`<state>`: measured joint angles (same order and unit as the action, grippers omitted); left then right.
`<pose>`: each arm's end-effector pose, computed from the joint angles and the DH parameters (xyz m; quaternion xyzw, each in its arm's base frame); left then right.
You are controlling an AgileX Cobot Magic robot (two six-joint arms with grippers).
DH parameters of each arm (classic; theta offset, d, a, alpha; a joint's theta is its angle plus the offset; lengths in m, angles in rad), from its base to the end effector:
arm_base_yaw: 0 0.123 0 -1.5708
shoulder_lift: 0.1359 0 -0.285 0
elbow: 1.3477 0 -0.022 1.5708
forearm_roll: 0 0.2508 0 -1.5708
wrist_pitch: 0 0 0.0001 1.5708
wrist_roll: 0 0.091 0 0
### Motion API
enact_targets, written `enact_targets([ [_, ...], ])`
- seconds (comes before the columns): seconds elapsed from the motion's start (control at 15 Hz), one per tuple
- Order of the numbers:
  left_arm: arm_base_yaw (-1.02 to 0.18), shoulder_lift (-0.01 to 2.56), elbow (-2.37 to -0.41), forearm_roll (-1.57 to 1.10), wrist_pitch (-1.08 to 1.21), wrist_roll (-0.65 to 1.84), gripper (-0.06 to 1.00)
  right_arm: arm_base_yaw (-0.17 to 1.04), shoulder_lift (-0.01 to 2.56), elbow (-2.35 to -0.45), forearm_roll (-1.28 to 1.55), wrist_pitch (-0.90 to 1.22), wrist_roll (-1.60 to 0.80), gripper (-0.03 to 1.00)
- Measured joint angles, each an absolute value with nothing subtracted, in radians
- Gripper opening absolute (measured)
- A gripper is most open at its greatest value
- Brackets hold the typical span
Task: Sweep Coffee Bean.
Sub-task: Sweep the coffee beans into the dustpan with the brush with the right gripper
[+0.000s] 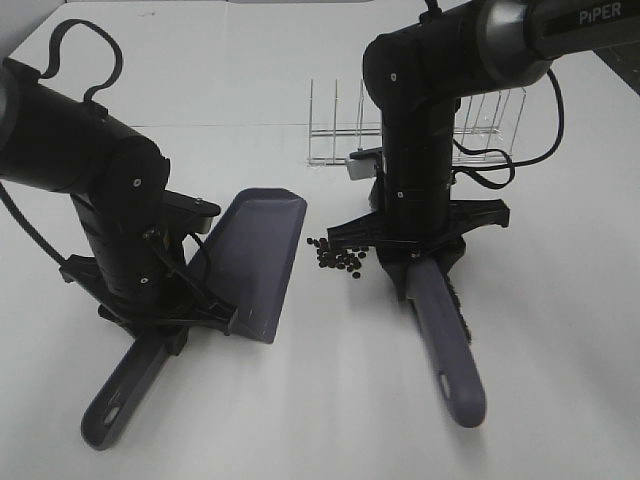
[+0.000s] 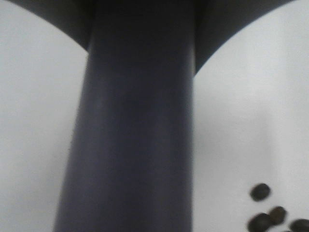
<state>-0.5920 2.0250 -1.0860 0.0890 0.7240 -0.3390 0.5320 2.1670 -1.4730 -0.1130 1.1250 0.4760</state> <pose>0.2851 -0.1852 0.0947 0.1592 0.9868 0.0274 0.0110 0.3448 0.1922 0.1207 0.0562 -0.9940 0.0815 0.0467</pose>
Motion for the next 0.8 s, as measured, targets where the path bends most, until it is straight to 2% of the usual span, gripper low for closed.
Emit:
enact_targets([
  [0.53,-0.592,2.025,-1.086,0.089,0.723,-0.318,0.31,0.532,2.217,-1.481,0.128,0.991,0.474,0.26],
  [0.8,-0.592,2.025,-1.086,0.089,0.722,-0.317,0.31,0.532,2.273,-1.623,0.436,0.932,0.33,0.26],
])
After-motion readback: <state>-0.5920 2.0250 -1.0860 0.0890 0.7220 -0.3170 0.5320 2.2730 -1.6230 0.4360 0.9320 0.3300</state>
